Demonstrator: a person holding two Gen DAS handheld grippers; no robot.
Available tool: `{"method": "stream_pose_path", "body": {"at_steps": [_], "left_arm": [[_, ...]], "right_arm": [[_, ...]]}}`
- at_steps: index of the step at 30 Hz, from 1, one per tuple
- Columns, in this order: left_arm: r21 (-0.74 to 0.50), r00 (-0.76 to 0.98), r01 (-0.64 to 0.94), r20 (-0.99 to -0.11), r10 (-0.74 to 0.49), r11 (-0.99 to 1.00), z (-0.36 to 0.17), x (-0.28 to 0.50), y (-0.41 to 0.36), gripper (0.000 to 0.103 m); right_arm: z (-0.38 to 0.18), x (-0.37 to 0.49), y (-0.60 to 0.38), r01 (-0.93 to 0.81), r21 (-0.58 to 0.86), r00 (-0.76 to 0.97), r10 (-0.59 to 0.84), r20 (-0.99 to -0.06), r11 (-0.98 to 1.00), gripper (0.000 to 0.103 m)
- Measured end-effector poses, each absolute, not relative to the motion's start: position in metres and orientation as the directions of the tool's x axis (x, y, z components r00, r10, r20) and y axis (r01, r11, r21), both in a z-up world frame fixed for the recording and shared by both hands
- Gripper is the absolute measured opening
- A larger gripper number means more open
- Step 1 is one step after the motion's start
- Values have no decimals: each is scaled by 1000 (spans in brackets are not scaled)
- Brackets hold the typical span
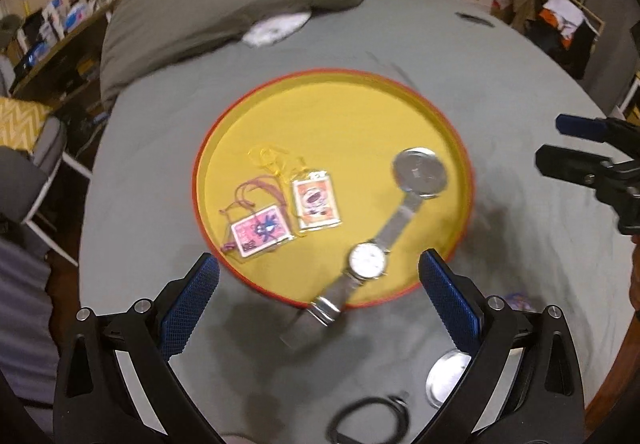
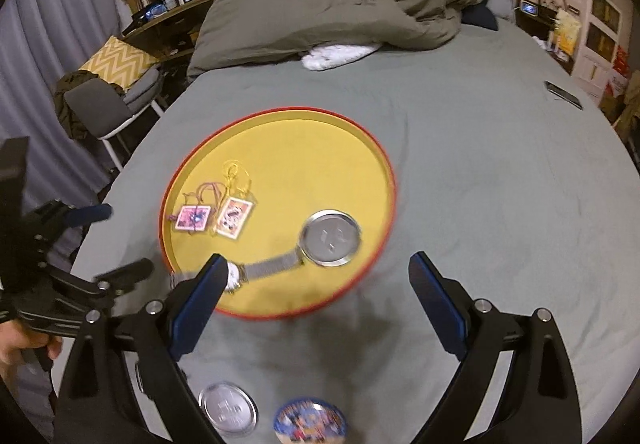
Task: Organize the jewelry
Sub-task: 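Grasp the pink card pendant with the left tool while the right tool reaches the orange card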
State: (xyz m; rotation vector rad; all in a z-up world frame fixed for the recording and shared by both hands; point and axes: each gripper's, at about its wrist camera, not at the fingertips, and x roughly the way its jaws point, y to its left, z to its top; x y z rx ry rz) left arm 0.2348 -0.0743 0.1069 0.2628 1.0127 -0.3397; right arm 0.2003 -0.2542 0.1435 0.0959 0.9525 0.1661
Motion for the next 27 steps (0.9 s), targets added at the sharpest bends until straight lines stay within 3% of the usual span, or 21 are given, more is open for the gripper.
{"method": "stream_pose_path", "body": {"at_steps": [9,14,16,23,27], "left_arm": [[123,444,415,-892,-82,901,50,288,-63,97],[154,453,491,-886,-100,858,32,301,-58,97],[170,462,530,-879,-115,831,30,301,-55,97],[169,445,620,-880,-165,766,19,307,-42,97],[208,452,664,-876,-165,718,13,307,-42,97]], "right_arm": [[112,274,-194,-197,137,503,220,-836,971,88],[84,306,-160,-243,105,466,211,-859,964,87],[72,315,-152,-251,104,454,212,-866,963,79],[44,341,-131,-240,114,435,211,-875,964,75],[33,351,-123,-228,99,429,192,-883,969,61]]}}
